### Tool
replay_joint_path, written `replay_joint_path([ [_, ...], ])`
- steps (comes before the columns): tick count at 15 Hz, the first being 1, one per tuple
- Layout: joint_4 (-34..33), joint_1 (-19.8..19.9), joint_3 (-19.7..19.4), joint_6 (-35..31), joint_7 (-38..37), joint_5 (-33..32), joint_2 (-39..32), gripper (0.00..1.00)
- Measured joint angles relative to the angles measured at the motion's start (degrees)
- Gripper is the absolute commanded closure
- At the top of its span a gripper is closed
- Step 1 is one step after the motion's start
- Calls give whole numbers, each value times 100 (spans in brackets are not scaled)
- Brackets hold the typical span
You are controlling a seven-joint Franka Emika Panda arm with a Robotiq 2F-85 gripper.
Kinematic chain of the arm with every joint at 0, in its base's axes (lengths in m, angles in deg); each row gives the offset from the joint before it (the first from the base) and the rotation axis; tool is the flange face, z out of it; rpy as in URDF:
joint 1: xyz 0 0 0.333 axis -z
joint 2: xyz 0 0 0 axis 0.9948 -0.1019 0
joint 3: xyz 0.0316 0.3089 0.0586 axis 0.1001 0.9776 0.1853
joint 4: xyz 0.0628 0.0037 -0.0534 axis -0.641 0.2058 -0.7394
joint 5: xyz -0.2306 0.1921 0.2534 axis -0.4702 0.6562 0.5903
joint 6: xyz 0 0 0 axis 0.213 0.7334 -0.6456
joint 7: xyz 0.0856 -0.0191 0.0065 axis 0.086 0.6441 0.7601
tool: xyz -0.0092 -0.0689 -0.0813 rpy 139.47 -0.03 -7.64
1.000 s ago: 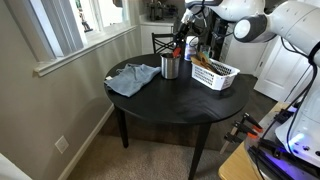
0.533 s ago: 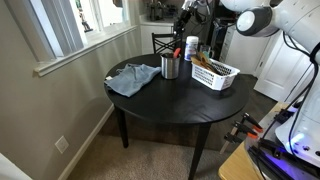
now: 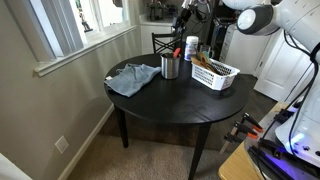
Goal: Remove the spatula from the cutlery holder and place it in the white basket
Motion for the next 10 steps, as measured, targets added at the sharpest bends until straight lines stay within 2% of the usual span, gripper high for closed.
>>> replay_joint_path([
  [2,69,13,-51,0,-118,-1,-34,4],
  [4,113,33,-104,0,-235,-2,-89,0],
  [10,129,99,-345,181,-618,-203,-262,0],
])
